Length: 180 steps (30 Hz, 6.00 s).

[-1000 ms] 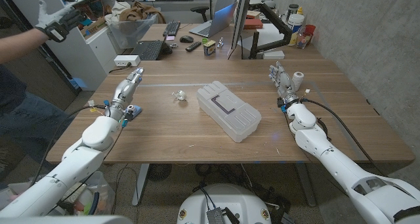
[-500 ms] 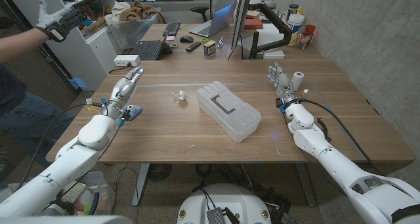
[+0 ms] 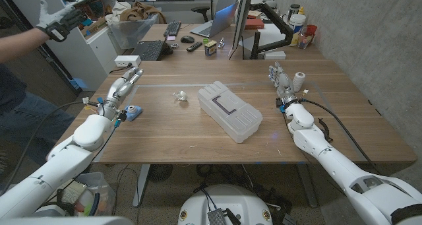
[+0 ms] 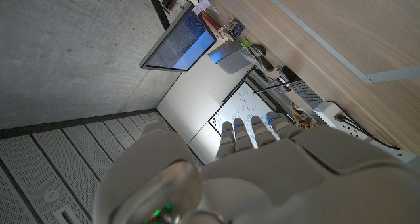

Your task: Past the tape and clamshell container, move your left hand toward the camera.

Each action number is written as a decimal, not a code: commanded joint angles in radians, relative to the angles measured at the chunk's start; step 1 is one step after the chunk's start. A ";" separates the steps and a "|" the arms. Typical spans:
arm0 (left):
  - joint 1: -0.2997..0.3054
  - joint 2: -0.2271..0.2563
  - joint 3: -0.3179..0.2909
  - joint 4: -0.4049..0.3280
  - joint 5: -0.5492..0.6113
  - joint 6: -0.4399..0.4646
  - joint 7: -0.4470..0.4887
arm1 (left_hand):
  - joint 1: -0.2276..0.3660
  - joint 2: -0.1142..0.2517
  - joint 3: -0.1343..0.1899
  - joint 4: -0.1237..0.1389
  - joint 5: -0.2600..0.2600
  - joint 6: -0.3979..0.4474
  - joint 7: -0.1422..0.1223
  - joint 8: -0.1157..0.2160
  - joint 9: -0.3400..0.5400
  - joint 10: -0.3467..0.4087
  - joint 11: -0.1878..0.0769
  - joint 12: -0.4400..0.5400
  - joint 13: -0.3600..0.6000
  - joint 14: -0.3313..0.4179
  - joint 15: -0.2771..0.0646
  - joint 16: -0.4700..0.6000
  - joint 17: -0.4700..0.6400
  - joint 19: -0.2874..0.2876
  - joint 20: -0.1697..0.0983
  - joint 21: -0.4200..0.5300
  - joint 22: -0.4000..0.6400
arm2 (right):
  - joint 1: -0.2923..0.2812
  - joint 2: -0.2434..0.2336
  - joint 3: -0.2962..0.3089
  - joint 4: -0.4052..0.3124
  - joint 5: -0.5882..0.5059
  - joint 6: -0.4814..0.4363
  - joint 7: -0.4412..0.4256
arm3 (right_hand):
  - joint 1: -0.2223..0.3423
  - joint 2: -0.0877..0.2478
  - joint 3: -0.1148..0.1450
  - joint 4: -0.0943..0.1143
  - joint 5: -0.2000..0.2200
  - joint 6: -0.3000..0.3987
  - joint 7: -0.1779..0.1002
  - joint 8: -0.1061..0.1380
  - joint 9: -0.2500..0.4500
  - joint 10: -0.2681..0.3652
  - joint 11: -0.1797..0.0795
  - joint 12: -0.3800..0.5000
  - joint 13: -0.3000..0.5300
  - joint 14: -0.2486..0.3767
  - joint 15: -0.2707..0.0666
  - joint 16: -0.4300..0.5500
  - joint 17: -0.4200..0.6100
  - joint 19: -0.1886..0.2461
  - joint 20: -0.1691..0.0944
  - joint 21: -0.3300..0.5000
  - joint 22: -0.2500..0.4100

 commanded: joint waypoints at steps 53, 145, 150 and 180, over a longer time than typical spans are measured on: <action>0.084 0.107 -0.090 -0.044 0.180 0.141 0.059 | 0.045 0.007 0.009 -0.027 -0.009 0.010 -0.007 -0.005 0.003 0.004 -0.008 0.002 0.007 0.008 -0.004 0.001 0.006 0.001 -0.003 0.005 0.005 | 0.022 -0.007 0.002 0.011 -0.026 0.003 -0.027 | -0.003 0.011 0.001 -0.009 -0.002 0.011 0.001 -0.005 0.003 0.005 0.003 -0.007 0.002 0.005 0.004 -0.001 0.006 0.011 -0.002 0.000 0.005; 0.068 0.240 -0.022 -0.060 0.392 0.375 0.078 | 0.101 0.015 0.003 -0.059 -0.019 0.079 -0.091 0.032 0.006 0.023 -0.063 0.014 0.012 0.017 -0.007 0.010 0.016 -0.007 0.063 0.009 0.014 | 0.017 -0.030 0.008 -0.003 -0.035 0.005 -0.025 | -0.006 0.013 -0.004 -0.015 -0.002 0.022 -0.001 -0.005 0.003 0.029 -0.001 -0.003 0.003 0.019 0.005 0.000 0.006 0.019 0.004 0.001 0.005; 0.061 0.257 -0.009 -0.056 0.392 0.386 0.070 | 0.101 0.015 0.003 -0.059 -0.019 0.082 -0.092 0.032 0.006 0.026 -0.061 0.014 0.012 0.022 -0.008 0.011 0.017 -0.006 0.066 0.009 0.014 | 0.013 -0.036 0.008 -0.016 -0.041 0.001 -0.032 | -0.006 0.013 -0.004 -0.016 -0.002 0.022 -0.002 -0.005 0.003 0.028 -0.003 -0.004 0.003 0.018 0.005 0.000 0.006 0.019 0.004 0.001 0.005; -0.122 0.294 0.209 -0.022 0.467 0.460 0.017 | 0.127 0.008 0.004 -0.076 -0.015 0.064 -0.094 0.018 0.006 0.022 -0.062 0.008 0.013 0.025 -0.007 0.009 0.015 -0.007 0.091 0.009 0.012 | 0.007 -0.031 0.017 -0.003 -0.028 0.018 -0.022 | -0.008 0.013 -0.006 -0.017 -0.002 0.024 -0.003 -0.006 0.003 0.032 -0.005 -0.004 0.003 0.021 0.004 0.000 0.006 0.018 0.007 0.000 0.005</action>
